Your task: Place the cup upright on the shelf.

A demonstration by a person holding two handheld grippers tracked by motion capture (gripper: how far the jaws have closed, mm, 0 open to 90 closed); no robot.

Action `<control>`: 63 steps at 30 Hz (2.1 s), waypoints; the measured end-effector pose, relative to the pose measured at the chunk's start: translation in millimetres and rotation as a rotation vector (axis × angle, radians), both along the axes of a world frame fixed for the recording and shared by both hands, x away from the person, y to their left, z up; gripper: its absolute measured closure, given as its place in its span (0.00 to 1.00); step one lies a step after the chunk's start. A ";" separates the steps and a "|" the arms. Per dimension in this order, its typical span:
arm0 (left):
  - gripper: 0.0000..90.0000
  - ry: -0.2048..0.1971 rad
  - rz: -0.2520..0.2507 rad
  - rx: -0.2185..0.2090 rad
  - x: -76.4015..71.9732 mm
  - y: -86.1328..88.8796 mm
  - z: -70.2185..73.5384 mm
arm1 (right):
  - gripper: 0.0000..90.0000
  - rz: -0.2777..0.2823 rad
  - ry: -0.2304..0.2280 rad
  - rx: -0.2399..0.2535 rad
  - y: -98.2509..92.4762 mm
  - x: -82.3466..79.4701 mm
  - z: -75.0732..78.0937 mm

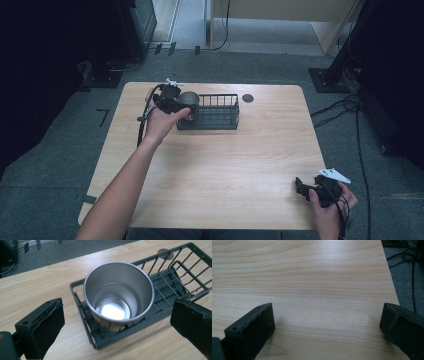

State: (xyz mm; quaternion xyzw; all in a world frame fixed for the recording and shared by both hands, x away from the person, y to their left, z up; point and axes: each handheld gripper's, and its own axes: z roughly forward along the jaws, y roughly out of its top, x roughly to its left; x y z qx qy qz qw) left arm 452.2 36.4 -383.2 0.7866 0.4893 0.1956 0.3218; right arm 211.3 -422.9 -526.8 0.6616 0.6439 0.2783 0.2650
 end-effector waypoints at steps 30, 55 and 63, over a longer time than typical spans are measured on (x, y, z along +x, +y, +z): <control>0.00 0.007 0.043 -0.001 -51.9 53.4 -26.7 | 0.00 0.000 0.000 0.000 0.0 0.0 0.0; 0.00 0.004 0.115 -0.016 -102.6 90.2 -57.5 | 0.00 0.000 0.000 0.000 0.0 0.0 0.0; 0.00 0.024 0.144 -0.019 -117.1 105.5 -71.5 | 0.00 0.000 0.000 0.000 0.0 0.0 0.0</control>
